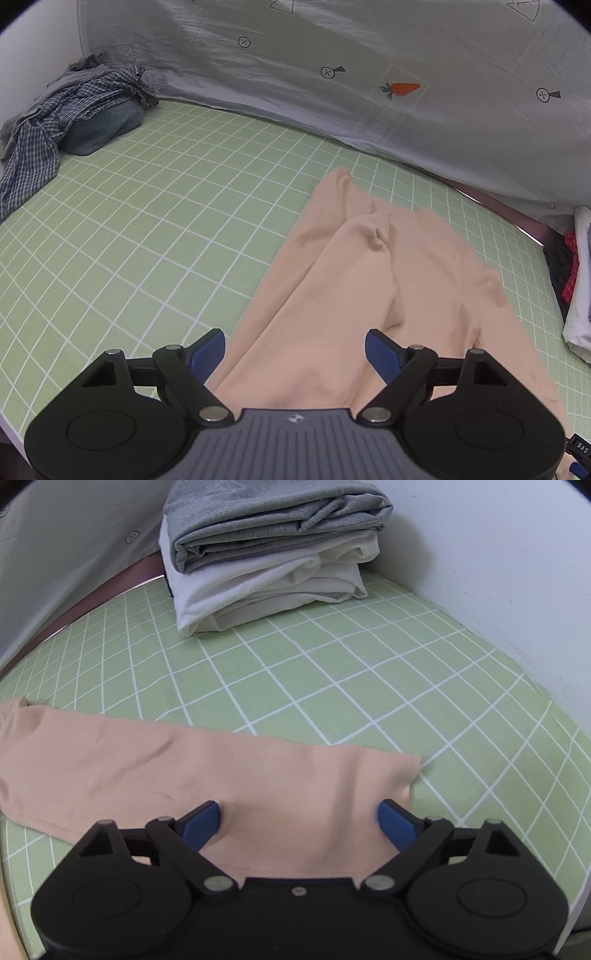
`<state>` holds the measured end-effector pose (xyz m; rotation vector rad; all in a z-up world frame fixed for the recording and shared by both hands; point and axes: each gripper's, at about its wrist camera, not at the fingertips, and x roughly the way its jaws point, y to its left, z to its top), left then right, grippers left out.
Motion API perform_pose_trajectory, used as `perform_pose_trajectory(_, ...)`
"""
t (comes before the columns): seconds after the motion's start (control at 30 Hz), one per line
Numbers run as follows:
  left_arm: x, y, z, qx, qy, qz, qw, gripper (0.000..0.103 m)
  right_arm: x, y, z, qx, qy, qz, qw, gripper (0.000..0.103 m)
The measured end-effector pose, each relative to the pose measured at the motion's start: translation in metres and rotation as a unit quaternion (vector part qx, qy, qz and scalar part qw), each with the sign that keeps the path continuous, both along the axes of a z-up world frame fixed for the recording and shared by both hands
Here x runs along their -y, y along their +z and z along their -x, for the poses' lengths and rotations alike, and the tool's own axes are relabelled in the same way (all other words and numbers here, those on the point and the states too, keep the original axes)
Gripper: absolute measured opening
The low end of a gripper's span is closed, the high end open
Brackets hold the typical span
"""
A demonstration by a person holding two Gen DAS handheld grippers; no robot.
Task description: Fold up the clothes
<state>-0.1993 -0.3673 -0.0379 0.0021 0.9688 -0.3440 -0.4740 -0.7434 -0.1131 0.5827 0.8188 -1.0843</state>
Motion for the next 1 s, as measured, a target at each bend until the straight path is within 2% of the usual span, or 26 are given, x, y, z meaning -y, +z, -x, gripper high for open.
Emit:
perform_pose_trajectory(0.03,-0.006,-0.001,0.003,-0.003,0.006,0.001,1.0000,0.083,-0.001,0.002,0.000,0.003,0.015,0.004,1.000,0.072)
perform_pose_trajectory(0.1,-0.018,-0.003,0.009,-0.009,0.018,0.003,0.9998,0.083,-0.005,0.005,-0.002,0.005,0.046,0.008,0.999,0.049)
perform_pose_trajectory(0.17,-0.030,-0.006,0.015,-0.015,0.030,0.005,0.9994,0.083,-0.010,0.008,-0.005,0.004,0.069,0.013,0.998,0.036)
perform_pose_trajectory(0.2,-0.037,-0.006,0.018,-0.017,0.036,0.008,0.9992,0.083,-0.012,0.011,-0.007,0.002,0.080,0.016,0.997,0.021)
perform_pose_trajectory(0.23,-0.044,-0.004,0.019,-0.016,0.041,0.012,0.9989,0.084,-0.015,0.013,-0.009,-0.003,0.089,0.020,0.996,0.012)
perform_pose_trajectory(0.27,-0.052,-0.003,0.020,-0.015,0.047,0.015,0.9986,0.084,-0.019,0.017,-0.011,-0.003,0.097,0.023,0.995,0.008)
perform_pose_trajectory(0.5,-0.101,0.001,0.008,-0.018,0.070,0.022,0.9971,0.084,-0.058,0.048,-0.034,0.024,0.141,0.057,0.988,0.006)
perform_pose_trajectory(0.7,-0.133,0.003,-0.014,-0.023,0.064,0.023,0.9974,0.084,-0.118,0.066,-0.074,0.050,0.194,0.065,0.978,0.005)
perform_pose_trajectory(0.83,-0.147,0.005,-0.031,-0.022,0.047,0.019,0.9985,0.084,-0.168,0.068,-0.105,0.076,0.246,0.053,0.965,0.004)
perform_pose_trajectory(1.0,-0.159,0.006,-0.053,-0.016,0.022,0.011,0.9996,0.084,-0.226,0.063,-0.139,0.113,0.290,0.011,0.950,0.004)
